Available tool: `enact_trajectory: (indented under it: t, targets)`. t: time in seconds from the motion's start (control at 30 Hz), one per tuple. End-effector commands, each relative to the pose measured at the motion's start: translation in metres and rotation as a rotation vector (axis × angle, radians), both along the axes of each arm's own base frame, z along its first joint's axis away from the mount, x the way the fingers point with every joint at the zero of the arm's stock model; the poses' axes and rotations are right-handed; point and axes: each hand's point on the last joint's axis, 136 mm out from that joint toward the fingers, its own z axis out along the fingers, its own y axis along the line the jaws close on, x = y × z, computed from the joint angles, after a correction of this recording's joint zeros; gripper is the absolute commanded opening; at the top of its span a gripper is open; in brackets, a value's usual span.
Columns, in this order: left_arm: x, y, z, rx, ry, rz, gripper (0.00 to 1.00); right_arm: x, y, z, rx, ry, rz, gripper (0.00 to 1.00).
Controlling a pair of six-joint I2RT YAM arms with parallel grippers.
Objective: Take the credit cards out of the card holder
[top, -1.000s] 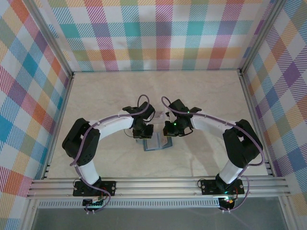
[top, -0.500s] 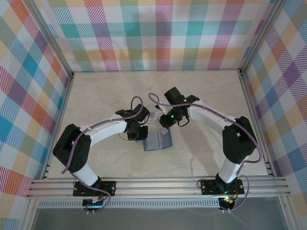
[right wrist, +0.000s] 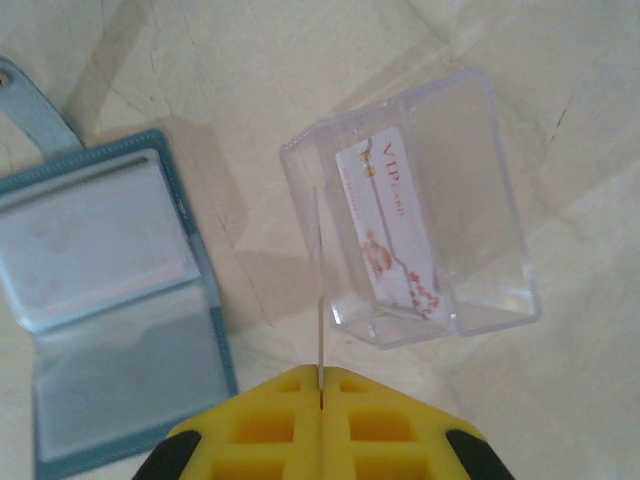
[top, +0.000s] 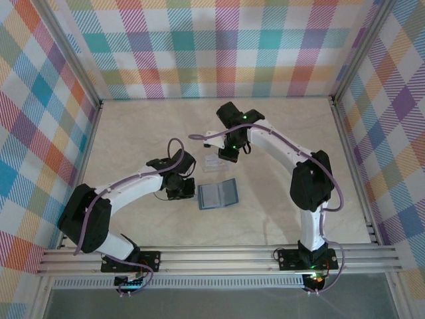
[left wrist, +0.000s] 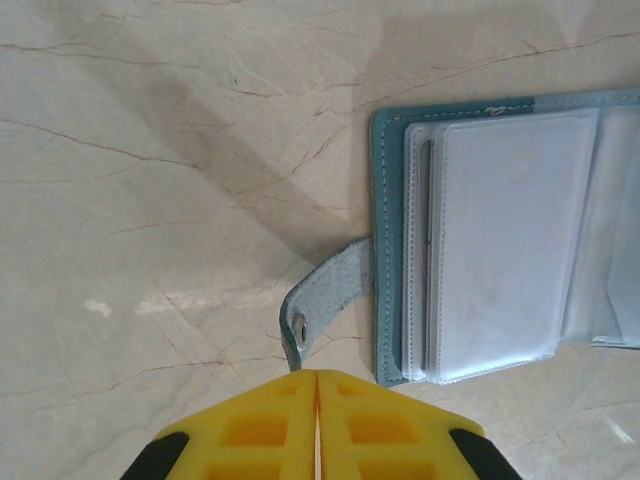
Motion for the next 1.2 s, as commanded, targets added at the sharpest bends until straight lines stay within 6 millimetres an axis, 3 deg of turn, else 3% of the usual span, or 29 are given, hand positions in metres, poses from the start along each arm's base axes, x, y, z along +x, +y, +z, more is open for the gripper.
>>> enact_trajectory:
  t: [0.0,0.2,0.67,1.17]
  targets:
    - [-0.005,0.013,0.002,0.013,-0.002,0.04,0.1,0.003,-0.006,0.002,-0.072,-0.03,0.156,0.0]
    - [-0.009,0.023,0.005,0.024,-0.012,0.061,0.1,0.009,0.003,0.0,-0.083,-0.037,0.237,0.0]
    - [-0.019,0.035,0.004,0.033,-0.012,0.092,0.1,0.024,0.018,-0.028,-0.124,-0.004,0.291,0.0]
    - [-0.019,0.038,0.003,0.031,-0.01,0.099,0.11,0.023,0.027,-0.048,-0.135,0.037,0.304,0.0]
